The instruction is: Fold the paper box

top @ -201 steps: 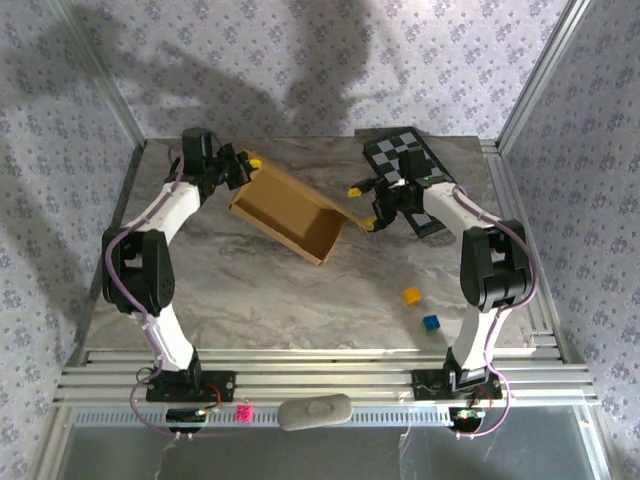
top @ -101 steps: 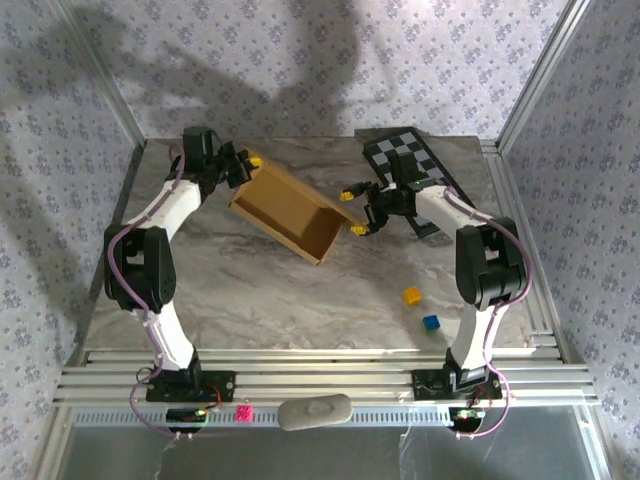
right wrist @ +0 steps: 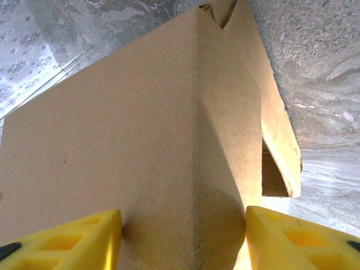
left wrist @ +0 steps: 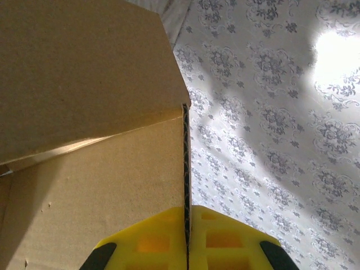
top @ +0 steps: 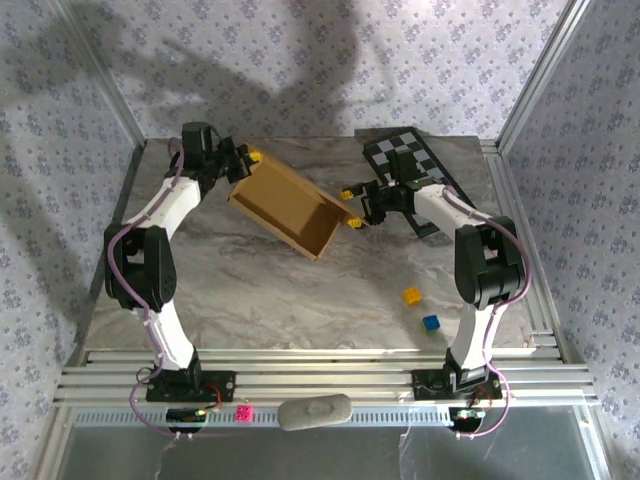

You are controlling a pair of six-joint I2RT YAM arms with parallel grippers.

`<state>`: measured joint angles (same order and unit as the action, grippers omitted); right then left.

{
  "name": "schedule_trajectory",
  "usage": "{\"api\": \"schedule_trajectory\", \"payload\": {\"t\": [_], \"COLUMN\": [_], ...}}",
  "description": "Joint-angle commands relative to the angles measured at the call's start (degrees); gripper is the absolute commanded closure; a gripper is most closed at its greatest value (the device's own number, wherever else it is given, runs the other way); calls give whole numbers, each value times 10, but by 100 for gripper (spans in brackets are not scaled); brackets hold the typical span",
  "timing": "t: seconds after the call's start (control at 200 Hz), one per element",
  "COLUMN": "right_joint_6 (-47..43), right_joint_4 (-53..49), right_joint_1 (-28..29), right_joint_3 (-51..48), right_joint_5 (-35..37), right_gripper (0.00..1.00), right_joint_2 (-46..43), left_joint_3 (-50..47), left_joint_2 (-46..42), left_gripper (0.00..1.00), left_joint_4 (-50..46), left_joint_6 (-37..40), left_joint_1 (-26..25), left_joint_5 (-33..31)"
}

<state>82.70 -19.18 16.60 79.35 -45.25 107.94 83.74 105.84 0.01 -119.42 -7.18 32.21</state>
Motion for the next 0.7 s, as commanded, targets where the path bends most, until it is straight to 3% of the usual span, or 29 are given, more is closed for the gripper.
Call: {"api": "schedule_trajectory", "payload": {"t": [0.0,0.225,0.695], "right_joint_6": [16,33,85], "right_joint_4": [6,12,14], "right_joint_1": [-2,-7,-23], "right_joint_3": [24,18,15], "right_joint_5": [-11,-8,7], "right_gripper": [47,63,83], "right_joint_2": [-17,-29,-61], "left_joint_3": [24,29,44], "left_joint_2": [11,16,18], "left_gripper": [100,100,100], "left_joint_4": [-2,3,7], "left_joint_6": [20,18,10], "left_joint_1": [-12,-16,-18], "left_joint_5": [27,30,34]}}
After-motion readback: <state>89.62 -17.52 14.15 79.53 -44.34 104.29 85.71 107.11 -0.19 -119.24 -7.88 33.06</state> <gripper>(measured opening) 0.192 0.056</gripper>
